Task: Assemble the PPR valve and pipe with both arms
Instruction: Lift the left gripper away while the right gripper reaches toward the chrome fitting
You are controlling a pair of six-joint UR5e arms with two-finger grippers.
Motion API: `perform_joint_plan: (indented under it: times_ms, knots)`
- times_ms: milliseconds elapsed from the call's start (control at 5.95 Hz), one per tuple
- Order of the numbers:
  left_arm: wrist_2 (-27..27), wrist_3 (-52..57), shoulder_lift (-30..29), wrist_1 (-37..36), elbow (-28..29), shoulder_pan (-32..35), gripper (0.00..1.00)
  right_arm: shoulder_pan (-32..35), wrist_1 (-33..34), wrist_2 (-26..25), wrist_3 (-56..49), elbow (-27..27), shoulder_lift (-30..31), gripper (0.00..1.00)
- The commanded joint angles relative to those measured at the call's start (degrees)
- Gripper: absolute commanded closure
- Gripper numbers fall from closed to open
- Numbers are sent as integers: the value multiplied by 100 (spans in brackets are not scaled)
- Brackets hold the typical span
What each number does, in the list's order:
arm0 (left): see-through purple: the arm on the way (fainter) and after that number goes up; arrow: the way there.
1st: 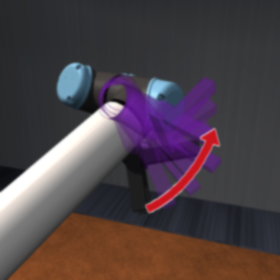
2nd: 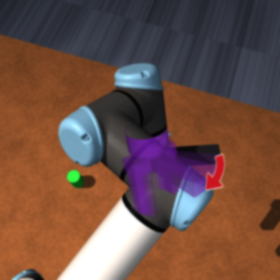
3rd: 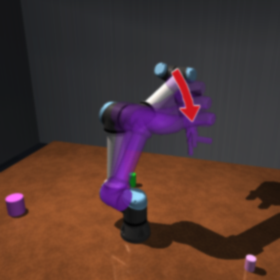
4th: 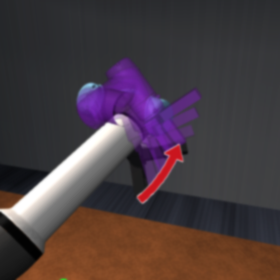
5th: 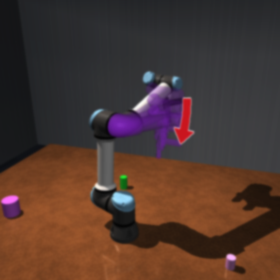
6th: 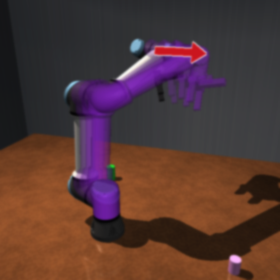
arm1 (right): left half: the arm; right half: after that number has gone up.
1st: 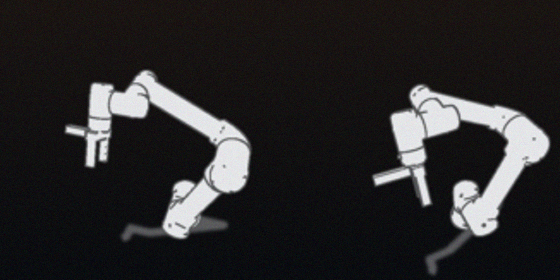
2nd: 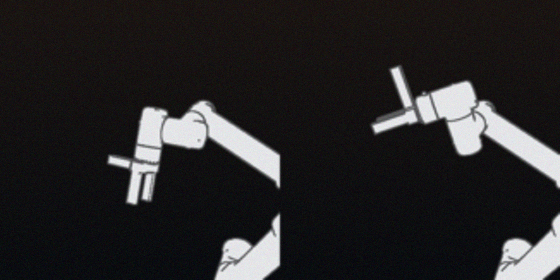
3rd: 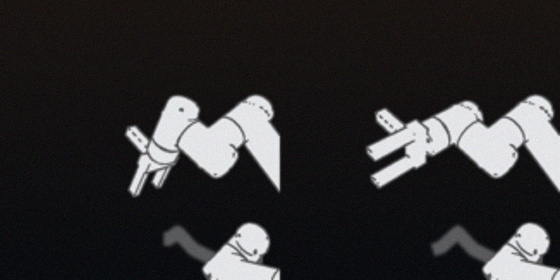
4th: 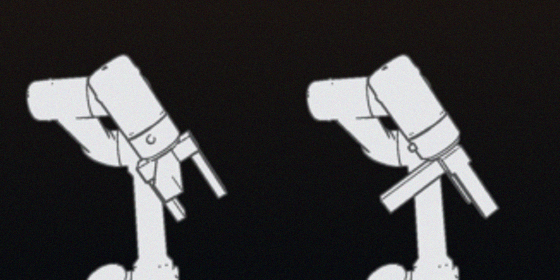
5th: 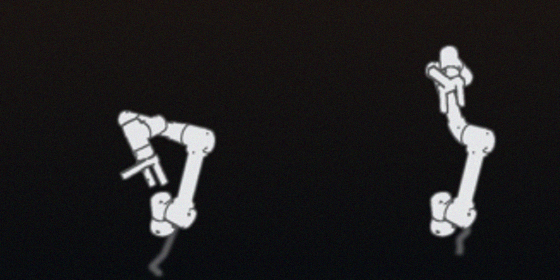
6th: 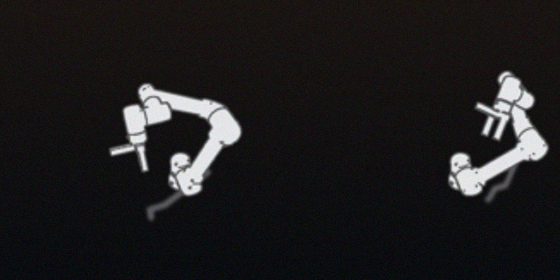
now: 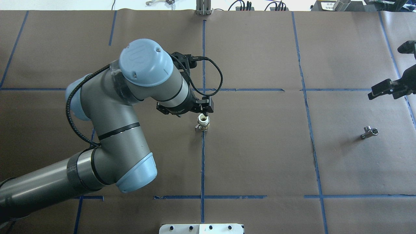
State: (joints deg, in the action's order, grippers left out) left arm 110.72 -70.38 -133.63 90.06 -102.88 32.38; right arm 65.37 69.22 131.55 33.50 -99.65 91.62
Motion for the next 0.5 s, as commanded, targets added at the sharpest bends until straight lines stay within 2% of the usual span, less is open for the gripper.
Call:
perform_joint_plan:
  times_ms: [0, 336]
  knots:
    - [20, -11, 239, -6, -346, 172, 16, -497, -882, -313, 446, -55, 671, 1]
    - [20, -11, 425, -6, -592, 234, 16, -744, -875, -332, 543, -2, 673, 3]
